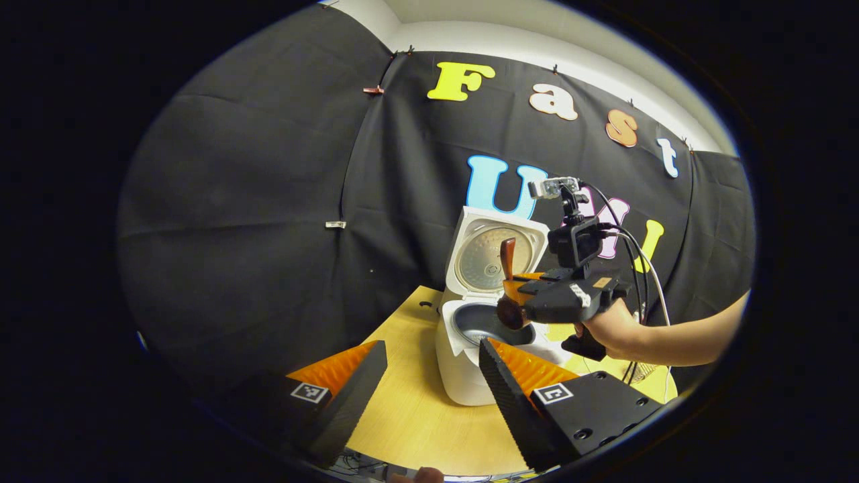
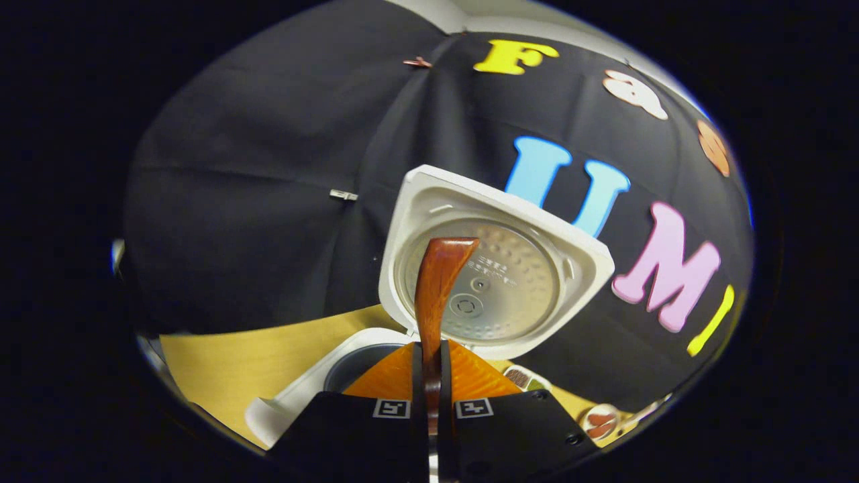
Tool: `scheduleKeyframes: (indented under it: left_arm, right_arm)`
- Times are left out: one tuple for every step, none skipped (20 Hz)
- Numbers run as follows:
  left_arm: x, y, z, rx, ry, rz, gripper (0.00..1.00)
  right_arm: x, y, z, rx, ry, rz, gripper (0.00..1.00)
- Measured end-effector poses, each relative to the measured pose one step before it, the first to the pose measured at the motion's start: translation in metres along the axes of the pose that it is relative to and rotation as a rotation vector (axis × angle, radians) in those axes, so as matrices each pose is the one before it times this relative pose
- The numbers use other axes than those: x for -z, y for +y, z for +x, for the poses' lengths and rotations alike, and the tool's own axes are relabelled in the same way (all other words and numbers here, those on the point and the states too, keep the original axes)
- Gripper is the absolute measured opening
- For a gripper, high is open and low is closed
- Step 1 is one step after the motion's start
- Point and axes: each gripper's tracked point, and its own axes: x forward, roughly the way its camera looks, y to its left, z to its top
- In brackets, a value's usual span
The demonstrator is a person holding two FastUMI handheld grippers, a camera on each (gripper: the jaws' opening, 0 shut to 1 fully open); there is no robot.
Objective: Close the left gripper, press the button to open the rice cooker; take a wooden spoon from the chopstick holder with the right hand, scoop a spoonful of rice and pour it into the rice cooker, then put the wooden spoon back into the chopstick holder.
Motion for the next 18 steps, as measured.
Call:
scheduleKeyframes:
  left_arm:
    - [0.00026, 0.00028, -0.00134, -0.00387, 0.00248, 0.00477, 0.95]
    - [0.00069, 0.00103, -0.00295, -0.00353, -0.00076, 0.00398, 0.95]
    - [-0.00085, 0.00080, -0.00226, -0.00388, -0.00144, 0.00118, 0.95]
    - [-0.00122, -0.00202, -0.00022, -0.00060, -0.00079, -0.00101, 0.95]
    - [0.00006, -0.00184, -0.00059, 0.00036, 0.00125, -0.00111, 0.95]
    - [0.00178, -0.00198, -0.00100, 0.00244, 0.00173, 0.00086, 0.95]
    - [-0.00023, -0.00223, -0.00112, 0.00294, 0.00196, 0.00299, 0.95]
    - [0.00050, -0.00257, 0.00049, 0.00218, 0.00013, 0.00261, 0.95]
    - [-0.00133, -0.00259, 0.00030, 0.00247, -0.00065, 0.00108, 0.95]
    - [0.00109, -0.00097, -0.00125, 0.00185, 0.00046, -0.00007, 0.95]
    - [-0.00134, -0.00322, -0.00026, 0.00230, -0.00155, 0.00025, 0.95]
    - [-0.00161, -0.00402, 0.00136, 0.00286, -0.00182, 0.00215, 0.95]
    - [-0.00183, -0.00436, 0.00098, 0.00301, -0.00245, 0.00353, 0.95]
    - [0.00010, -0.00375, 0.00051, 0.00288, -0.00209, 0.00571, 0.95]
    - [-0.00129, -0.00367, 0.00065, 0.00316, -0.00148, 0.00627, 0.95]
    - [-0.00142, -0.00317, -0.00077, 0.00248, -0.00189, 0.00590, 0.95]
    - [-0.00302, -0.00502, 0.00211, 0.00360, -0.00050, 0.00385, 0.95]
    - [-0.00195, -0.00530, 0.00140, 0.00387, -0.00241, 0.00304, 0.95]
  right_arm:
    - [0.00055, -0.00419, -0.00023, 0.01043, 0.01240, 0.08142, 0.10]
    - [-0.00055, -0.00716, -0.00148, 0.01405, 0.01149, 0.09614, 0.10]
    - [-0.00508, -0.00957, 0.00007, 0.01221, 0.00069, 0.10637, 0.10]
    - [-0.00360, -0.00699, -0.00224, 0.00641, -0.00554, 0.08192, 0.10]
    - [-0.00328, -0.01012, -0.00408, 0.00384, -0.00658, 0.09156, 0.10]
    - [-0.00461, -0.00711, -0.00336, 0.00184, -0.00622, 0.06944, 0.10]
    - [-0.00658, -0.00685, -0.00349, -0.00172, -0.01153, 0.08465, 0.10]
    - [-0.00840, -0.00556, -0.00418, -0.00256, -0.01705, 0.06429, 0.10]
    - [-0.01106, -0.00576, -0.00873, -0.00240, -0.03115, 0.05904, 0.10]
    - [-0.01489, -0.00653, -0.00831, -0.00227, -0.03689, 0.04844, 0.10]
    - [-0.01681, -0.00855, -0.01007, -0.00384, -0.04056, 0.04578, 0.10]
    - [-0.01544, -0.00601, -0.00877, -0.00399, -0.02839, 0.03705, 0.10]
    - [-0.01620, -0.00637, -0.00939, -0.00170, -0.02438, 0.03291, 0.10]
    - [-0.01315, -0.00428, -0.01063, -0.00074, -0.02269, 0.02761, 0.10]
    - [-0.01569, -0.00821, -0.01051, 0.00054, -0.02005, 0.02206, 0.10]
    - [-0.01349, -0.00904, -0.00950, 0.00085, -0.01678, 0.00975, 0.10]
    - [-0.01305, -0.00893, -0.00918, -0.00114, -0.01619, 0.00292, 0.10]
    - [-0.01232, -0.00812, -0.00957, -0.00261, -0.01103, -0.00046, 0.10]
